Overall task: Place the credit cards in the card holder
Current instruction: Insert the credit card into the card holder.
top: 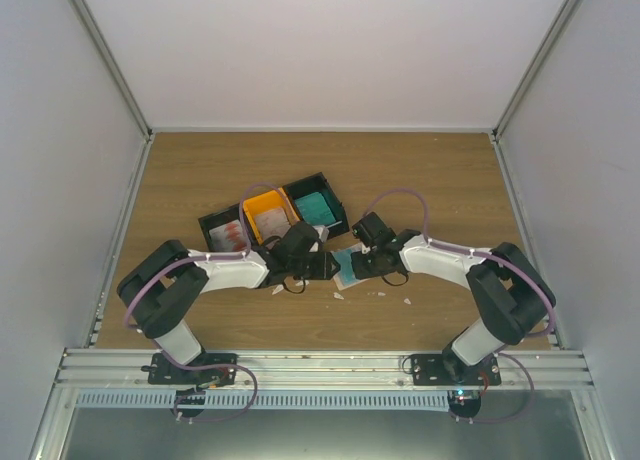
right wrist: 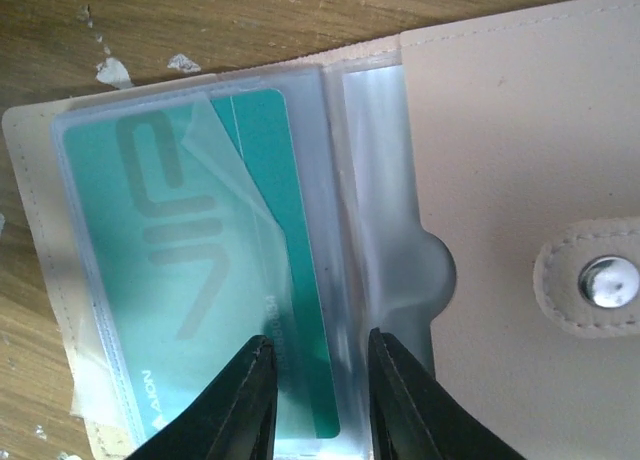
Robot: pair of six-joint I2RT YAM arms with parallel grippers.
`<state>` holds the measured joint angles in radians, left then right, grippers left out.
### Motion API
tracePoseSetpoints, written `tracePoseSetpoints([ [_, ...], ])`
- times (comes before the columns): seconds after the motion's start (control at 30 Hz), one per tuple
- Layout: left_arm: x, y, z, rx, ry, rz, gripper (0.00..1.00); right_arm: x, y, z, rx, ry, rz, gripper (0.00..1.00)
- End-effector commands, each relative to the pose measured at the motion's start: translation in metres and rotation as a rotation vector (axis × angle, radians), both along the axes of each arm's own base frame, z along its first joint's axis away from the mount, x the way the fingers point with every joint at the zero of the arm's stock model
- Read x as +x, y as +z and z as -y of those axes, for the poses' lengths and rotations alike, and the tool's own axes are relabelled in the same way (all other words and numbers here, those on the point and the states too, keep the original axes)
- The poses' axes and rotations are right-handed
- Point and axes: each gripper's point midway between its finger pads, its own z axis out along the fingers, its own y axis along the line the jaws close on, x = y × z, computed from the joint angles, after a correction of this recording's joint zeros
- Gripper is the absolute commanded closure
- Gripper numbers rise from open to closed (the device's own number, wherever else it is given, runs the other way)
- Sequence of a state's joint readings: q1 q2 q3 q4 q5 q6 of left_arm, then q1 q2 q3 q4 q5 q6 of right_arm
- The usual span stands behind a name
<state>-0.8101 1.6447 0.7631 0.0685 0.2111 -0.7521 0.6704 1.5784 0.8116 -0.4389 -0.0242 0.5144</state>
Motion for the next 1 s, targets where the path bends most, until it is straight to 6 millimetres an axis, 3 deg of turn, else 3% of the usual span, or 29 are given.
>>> tracePoseSetpoints([
  [0.0,0.005,0.006,0.009,-0.074,0.001,0.008,0.62,-0.014,-0.02,0.013,-0.059,-0.023,-0.057,0.75],
  [0.47,0.006,-0.003,0.012,-0.081,0.0,-0.017,0.62,-0.019,-0.03,0.019,-0.045,-0.058,-0.062,0.88],
  [0.97,0.007,-0.009,0.016,-0.096,0.004,-0.042,0.67,-0.026,-0.029,0.027,0.112,-0.106,-0.058,0.94],
])
